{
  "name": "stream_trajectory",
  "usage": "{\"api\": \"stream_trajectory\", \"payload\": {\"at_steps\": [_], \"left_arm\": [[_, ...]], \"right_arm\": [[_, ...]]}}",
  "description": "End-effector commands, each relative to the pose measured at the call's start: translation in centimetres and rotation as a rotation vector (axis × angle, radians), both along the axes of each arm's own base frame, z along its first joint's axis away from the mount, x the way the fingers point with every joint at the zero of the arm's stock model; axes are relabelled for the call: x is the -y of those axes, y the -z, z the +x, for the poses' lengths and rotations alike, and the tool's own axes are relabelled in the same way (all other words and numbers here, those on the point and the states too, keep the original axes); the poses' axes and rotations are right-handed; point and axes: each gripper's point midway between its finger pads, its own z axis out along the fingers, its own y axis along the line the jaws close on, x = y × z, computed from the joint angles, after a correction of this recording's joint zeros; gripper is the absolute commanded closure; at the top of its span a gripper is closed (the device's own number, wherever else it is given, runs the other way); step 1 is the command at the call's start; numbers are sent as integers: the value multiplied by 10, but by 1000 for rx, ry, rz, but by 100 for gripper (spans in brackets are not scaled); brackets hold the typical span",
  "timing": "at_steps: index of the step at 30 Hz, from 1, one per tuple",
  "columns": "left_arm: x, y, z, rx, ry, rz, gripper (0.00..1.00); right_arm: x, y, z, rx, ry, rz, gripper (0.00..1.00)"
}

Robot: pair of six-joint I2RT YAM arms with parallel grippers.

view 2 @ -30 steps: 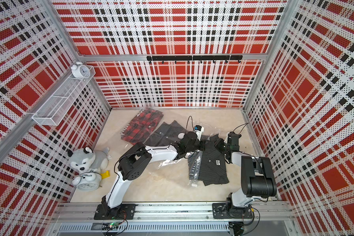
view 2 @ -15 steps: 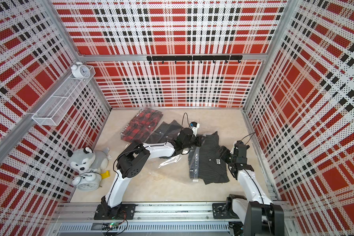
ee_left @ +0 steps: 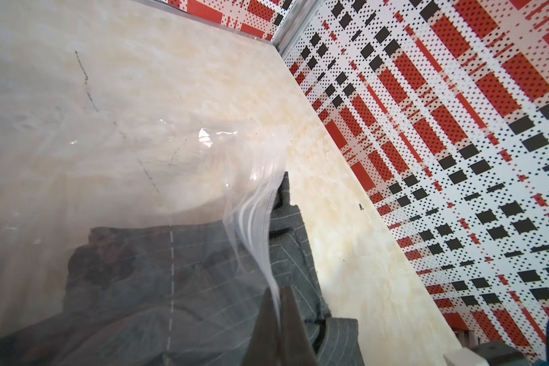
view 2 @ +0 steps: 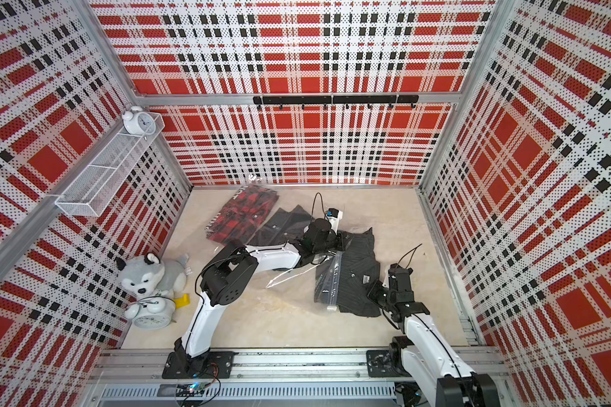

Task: Place the folded shirt into the vacuum bag
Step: Place the shirt in the vacuum bag.

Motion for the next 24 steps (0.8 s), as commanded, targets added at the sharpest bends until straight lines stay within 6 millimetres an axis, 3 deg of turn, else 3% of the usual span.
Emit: {"api": "stream_trajectory", "payload": {"at_steps": [1,4,5,7,14,20,24], "left_arm": [[6,-35,-11,59,22,-42,100],[7,-34,-16,61,23,-35,100],[6,-33,-17,59,23,-33,100],[3,-30,-17,55,15,-26,100],[-3,-23,-25,37,19,-11,100],[4,-24,-35,28,40,-18,100],[9,-26,-40,23,55,-26,100]], "right_arm": [[-10,-22,14,66,-16,53,80],[-12,-36,22,82,-33,36,76],[-10,-38,22,80,-33,24,69],[-4,-39,19,57,-20,-18,45],[31,-29,-9,-14,109,-163,14],[22,-14,-22,-61,83,-113,9],[10,4,-27,-102,41,-51,18]]}}
